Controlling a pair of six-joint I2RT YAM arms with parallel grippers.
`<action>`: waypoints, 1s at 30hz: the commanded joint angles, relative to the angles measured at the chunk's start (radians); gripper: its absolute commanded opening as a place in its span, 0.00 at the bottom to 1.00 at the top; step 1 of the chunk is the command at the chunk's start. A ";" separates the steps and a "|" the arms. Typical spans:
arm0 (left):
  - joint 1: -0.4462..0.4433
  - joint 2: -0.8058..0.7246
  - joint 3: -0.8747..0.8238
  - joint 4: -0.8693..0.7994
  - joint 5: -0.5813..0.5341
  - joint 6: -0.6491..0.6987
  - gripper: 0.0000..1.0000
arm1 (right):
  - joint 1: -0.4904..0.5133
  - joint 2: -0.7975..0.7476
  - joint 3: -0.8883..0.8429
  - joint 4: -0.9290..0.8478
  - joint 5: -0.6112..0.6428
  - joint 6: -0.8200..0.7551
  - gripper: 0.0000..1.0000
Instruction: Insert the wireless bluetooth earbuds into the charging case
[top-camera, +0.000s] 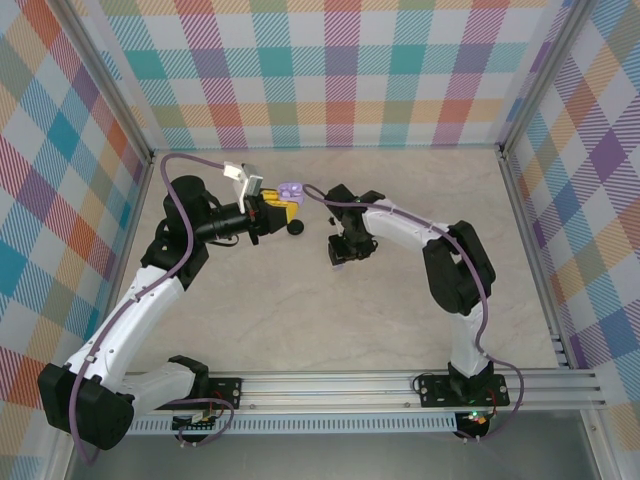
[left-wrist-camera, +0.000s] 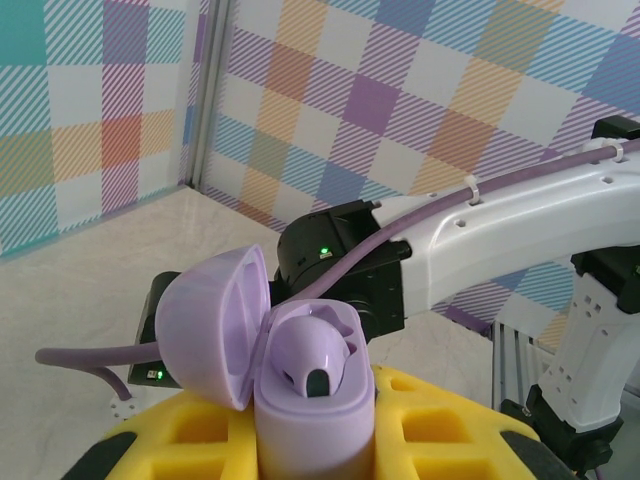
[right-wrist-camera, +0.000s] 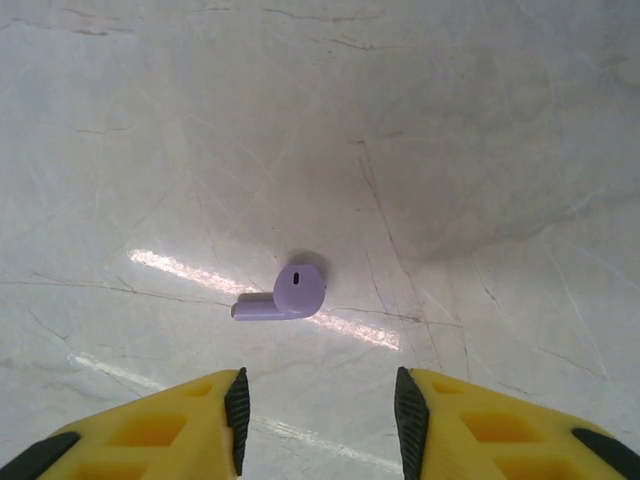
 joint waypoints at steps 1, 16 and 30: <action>0.014 0.001 0.021 -0.004 -0.001 0.010 0.15 | -0.001 0.042 0.041 -0.020 -0.045 0.076 0.47; 0.014 0.007 0.016 -0.004 0.001 0.013 0.15 | 0.011 0.157 0.121 -0.053 -0.030 0.114 0.43; 0.014 0.005 0.010 -0.001 -0.002 0.010 0.15 | 0.054 0.232 0.187 -0.157 0.096 0.078 0.31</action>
